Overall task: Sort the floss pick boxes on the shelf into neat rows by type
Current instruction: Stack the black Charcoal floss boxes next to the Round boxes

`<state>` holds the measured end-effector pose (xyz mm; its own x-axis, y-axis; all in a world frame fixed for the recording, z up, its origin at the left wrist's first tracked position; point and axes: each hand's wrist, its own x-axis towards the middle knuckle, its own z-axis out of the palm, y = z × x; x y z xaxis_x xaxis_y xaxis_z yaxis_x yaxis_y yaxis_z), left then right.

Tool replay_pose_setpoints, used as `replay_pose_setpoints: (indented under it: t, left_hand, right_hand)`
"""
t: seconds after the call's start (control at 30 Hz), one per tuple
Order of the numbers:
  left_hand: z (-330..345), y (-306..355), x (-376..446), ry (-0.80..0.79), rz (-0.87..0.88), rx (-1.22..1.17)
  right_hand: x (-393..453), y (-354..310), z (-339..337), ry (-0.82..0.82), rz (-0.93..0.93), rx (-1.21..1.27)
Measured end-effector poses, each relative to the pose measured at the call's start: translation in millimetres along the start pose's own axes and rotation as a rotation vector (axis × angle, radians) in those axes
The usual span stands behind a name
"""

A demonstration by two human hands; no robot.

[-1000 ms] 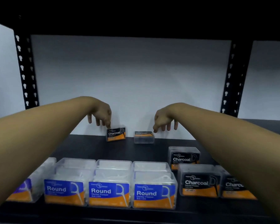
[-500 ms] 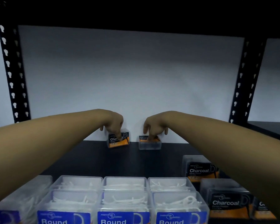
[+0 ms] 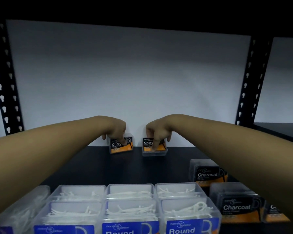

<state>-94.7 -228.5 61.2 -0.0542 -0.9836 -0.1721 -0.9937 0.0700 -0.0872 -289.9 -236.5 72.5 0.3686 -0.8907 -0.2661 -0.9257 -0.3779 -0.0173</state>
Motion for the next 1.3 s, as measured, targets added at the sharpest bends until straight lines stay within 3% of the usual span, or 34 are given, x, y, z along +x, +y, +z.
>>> replay_pose_setpoints:
  t: [0.37,0.67,1.0,1.3]
  left_hand:
    - [1.8,-1.5,4.9,0.083,0.071,0.026]
    - [-6.7,3.6,-0.9,0.038,0.101,-0.08]
    - [-72.9,43.4,-47.6,0.177,0.212,-0.214]
    - [-104.2,115.5,-73.9,0.191,0.338,-0.208]
  right_hand:
    - [5.1,-9.1,15.8,0.019,-0.127,-0.085]
    - [-9.1,-6.5,3.8,0.008,-0.174,-0.013]
    - [-73.0,33.0,-39.8,0.142,-0.093,0.088]
    - [-137.6,89.5,-53.5,0.138,0.03,0.043]
